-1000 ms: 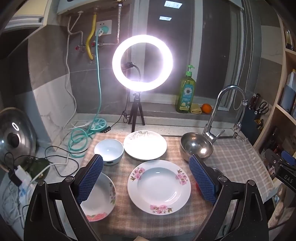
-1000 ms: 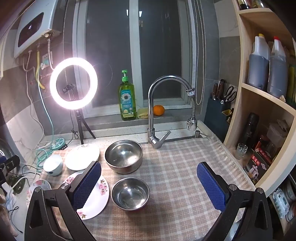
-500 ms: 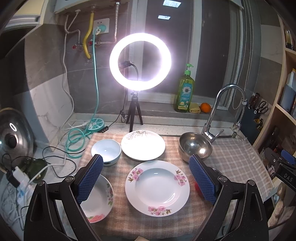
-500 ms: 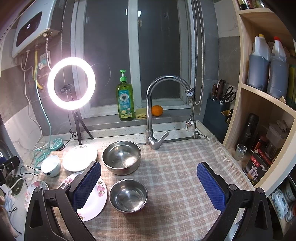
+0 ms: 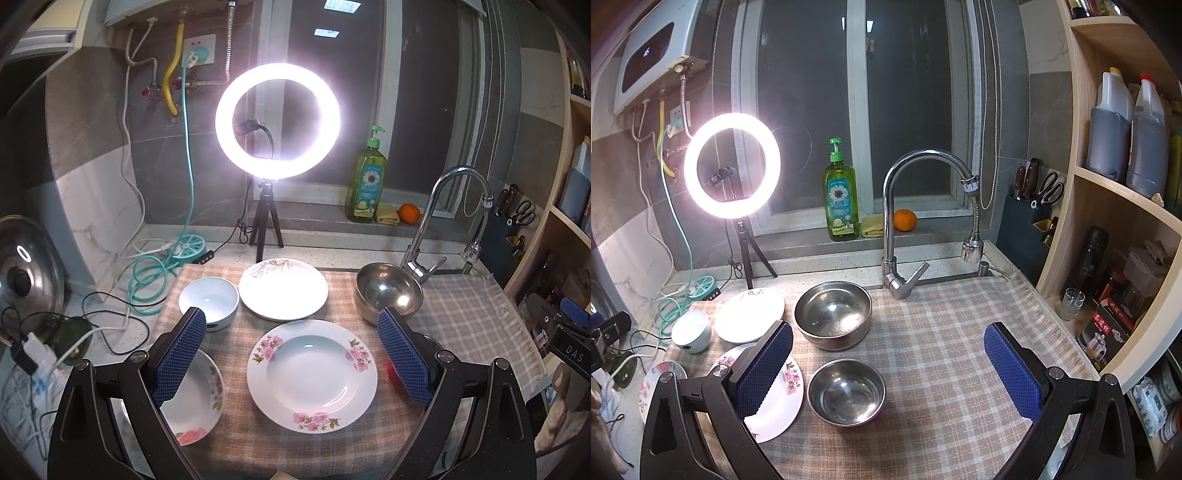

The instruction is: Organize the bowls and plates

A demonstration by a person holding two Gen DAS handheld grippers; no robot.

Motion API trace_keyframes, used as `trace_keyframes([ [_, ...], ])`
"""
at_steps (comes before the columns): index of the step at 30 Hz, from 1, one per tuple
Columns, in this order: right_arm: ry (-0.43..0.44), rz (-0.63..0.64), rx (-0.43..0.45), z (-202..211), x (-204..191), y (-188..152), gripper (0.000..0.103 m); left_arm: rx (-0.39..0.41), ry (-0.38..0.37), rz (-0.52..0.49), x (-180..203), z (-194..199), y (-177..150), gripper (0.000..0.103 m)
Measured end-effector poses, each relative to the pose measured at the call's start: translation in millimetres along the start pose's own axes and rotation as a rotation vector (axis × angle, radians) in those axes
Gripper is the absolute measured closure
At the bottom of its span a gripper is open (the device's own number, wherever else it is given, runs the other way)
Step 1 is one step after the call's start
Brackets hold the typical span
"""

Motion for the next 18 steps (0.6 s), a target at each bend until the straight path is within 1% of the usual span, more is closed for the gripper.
trace_keyframes([
  [18,-0.004,-0.003,-0.004,-3.0,1.1,-0.7,0.001,0.0,-0.003,0.001,0.8,-1.7,-1.4,0.009],
])
Point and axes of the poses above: each gripper's, at about its wrist camera, not at the fingertips, and z roughly against the way its jaws point, x to its right, y to its top, the point moved 6 cm from there along -z, roughly the way its jaws point, and after that the axes turned 4 degrees about y, right-handed, at the moved point
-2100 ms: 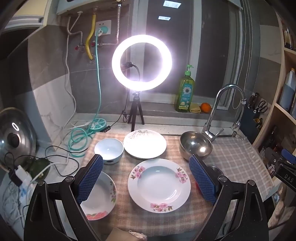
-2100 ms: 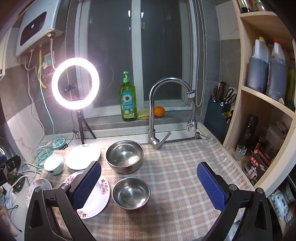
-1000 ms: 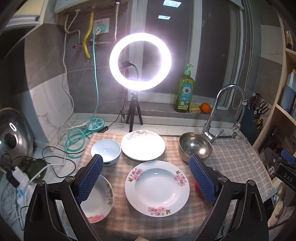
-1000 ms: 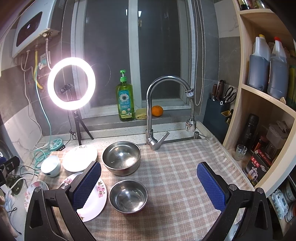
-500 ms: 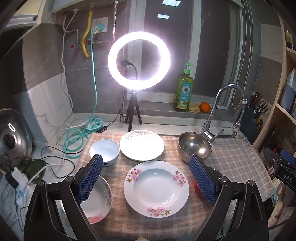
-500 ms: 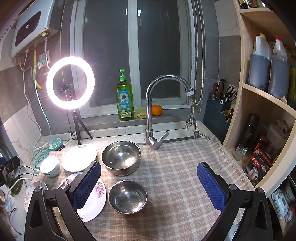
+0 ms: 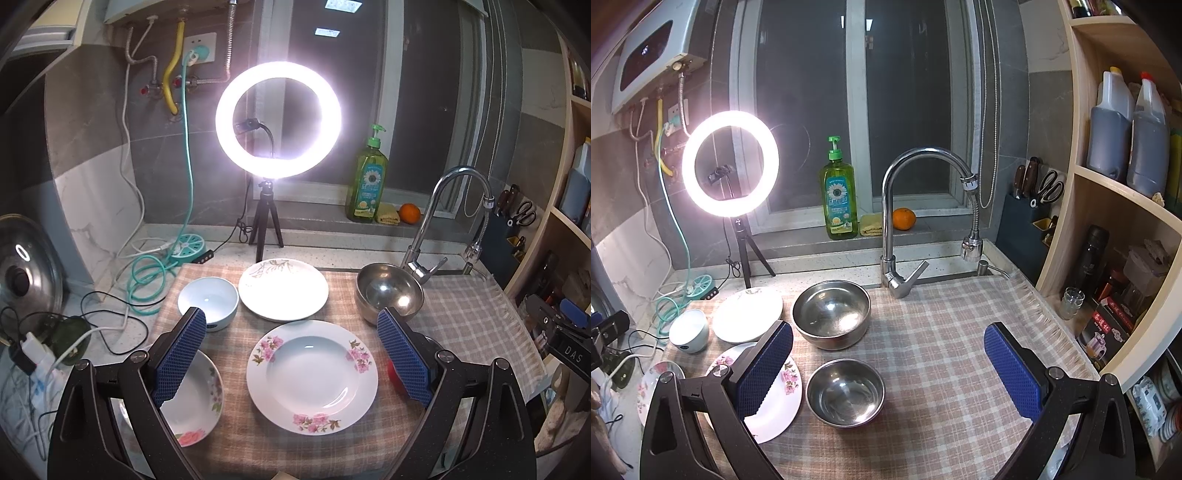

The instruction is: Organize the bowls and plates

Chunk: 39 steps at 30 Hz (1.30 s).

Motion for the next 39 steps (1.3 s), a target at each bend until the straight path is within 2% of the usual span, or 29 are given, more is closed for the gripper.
trace_keyframes([
  [39,-0.002,0.0,-0.008,-2.9,0.1,-2.9,0.001,-0.013,-0.004,0.004,-3.6,-8.6,-4.1,0.009],
])
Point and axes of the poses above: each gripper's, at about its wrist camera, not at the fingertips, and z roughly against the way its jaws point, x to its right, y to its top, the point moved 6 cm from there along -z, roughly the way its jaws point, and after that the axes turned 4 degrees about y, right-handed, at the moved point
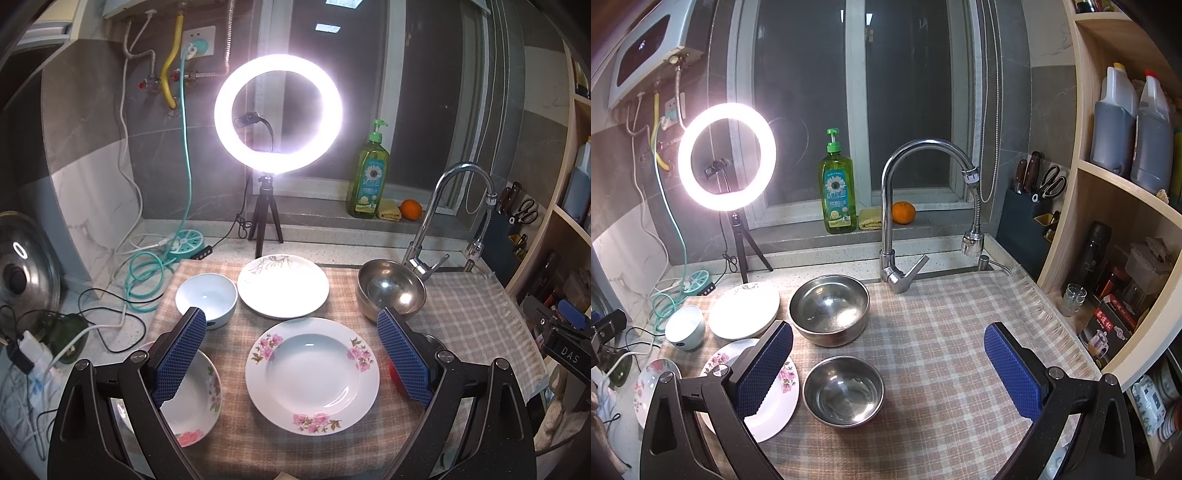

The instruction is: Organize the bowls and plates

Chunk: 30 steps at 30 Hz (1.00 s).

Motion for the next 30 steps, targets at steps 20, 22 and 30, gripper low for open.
trace_keyframes([
  [20,0.112,0.009,-0.03,-23,-9,-11,0.001,-0.114,0.029,0.074,-29,-32,-14,0.009],
  [22,0.138,0.017,-0.049,-31,-14,-9,0.001,-0.136,0.031,0.09,-34,-37,-18,0.009],
  [30,0.297,0.091,-0.193,-74,-40,-4,0.001,-0.23,0.032,0.145,-49,-54,-41,0.01],
])
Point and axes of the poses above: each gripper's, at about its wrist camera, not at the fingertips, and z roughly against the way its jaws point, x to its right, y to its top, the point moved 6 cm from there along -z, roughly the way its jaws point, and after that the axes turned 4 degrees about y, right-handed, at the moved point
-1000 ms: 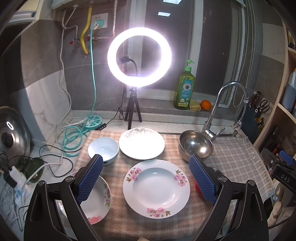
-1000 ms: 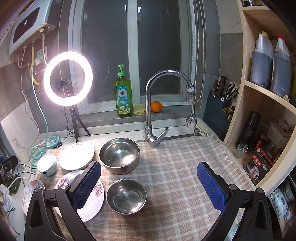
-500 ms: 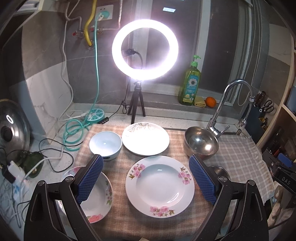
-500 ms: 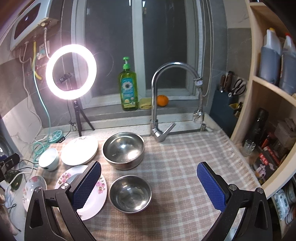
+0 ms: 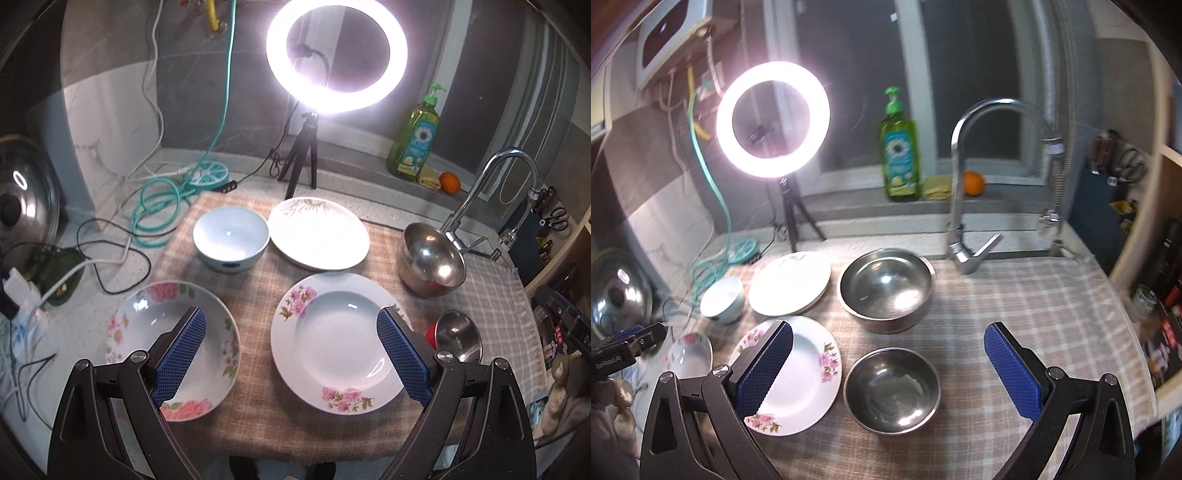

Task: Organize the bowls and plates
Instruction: 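Lower the right gripper onto the small-flower plate rim and close it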

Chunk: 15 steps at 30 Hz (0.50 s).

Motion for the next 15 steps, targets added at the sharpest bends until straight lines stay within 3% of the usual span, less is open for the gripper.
trace_keyframes([
  [8,0.185,0.039,-0.217,-66,-20,-2,0.004,-0.113,-0.014,0.066,-8,-26,-28,0.013],
  [11,0.238,0.064,-0.289,-87,-31,-4,0.013,-0.15,-0.019,0.087,-9,-31,-39,0.019],
  [15,0.294,0.066,-0.385,-112,-41,-9,0.034,-0.177,-0.033,0.105,-7,-37,-49,0.028],
])
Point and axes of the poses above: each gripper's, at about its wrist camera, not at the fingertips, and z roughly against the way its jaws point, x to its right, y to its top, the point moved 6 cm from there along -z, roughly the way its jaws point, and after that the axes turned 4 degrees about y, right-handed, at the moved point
